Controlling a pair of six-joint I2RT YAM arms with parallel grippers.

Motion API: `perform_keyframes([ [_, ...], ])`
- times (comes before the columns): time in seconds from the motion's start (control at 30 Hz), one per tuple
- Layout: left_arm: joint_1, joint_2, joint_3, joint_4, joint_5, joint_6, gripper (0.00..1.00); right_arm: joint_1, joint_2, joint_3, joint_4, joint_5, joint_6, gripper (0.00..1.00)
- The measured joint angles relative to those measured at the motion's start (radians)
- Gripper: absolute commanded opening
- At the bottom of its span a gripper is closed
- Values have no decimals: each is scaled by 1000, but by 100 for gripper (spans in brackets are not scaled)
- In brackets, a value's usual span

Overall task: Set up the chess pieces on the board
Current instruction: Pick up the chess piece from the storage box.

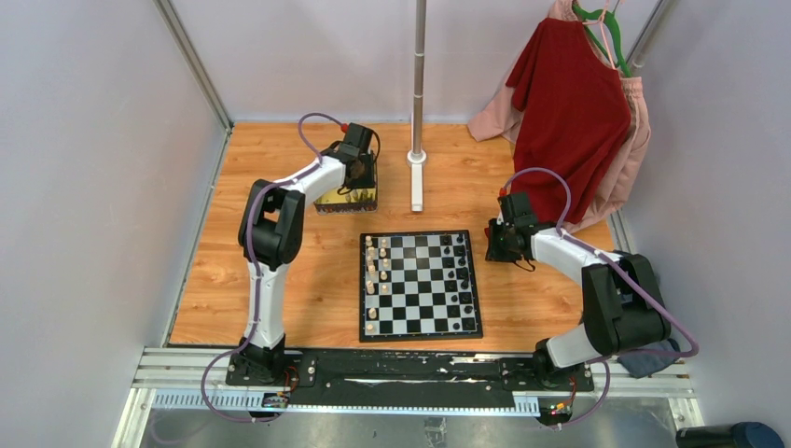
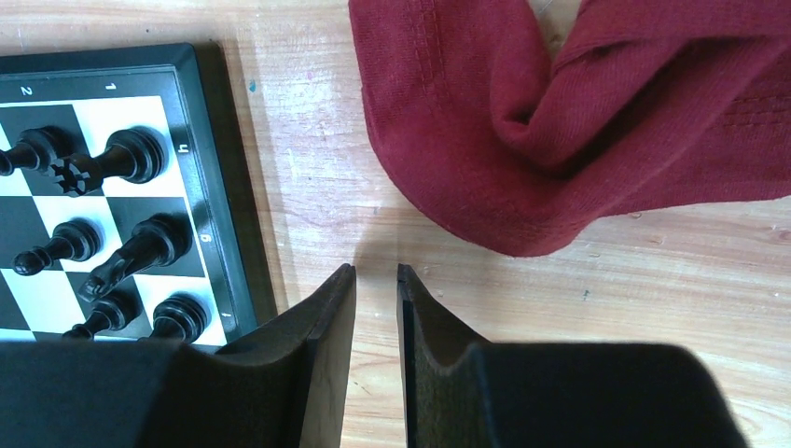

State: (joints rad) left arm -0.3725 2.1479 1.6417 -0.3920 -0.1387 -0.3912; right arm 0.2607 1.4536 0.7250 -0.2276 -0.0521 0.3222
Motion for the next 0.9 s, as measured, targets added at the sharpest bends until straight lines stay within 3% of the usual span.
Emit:
perform_keyframes([
  [0.13, 0, 11, 0, 0, 0, 3, 32, -2, 4, 3, 1, 0, 0, 28],
  [0.27, 0, 20, 0, 0, -2, 13, 20, -3, 4, 4, 2, 0, 0, 28],
  [0.53, 0, 21, 0, 2, -4, 21, 9, -4, 5, 5, 2, 0, 0, 28],
  [0.9, 0, 19, 0, 9, -23, 37, 5, -5, 6, 5, 2, 0, 0, 28],
])
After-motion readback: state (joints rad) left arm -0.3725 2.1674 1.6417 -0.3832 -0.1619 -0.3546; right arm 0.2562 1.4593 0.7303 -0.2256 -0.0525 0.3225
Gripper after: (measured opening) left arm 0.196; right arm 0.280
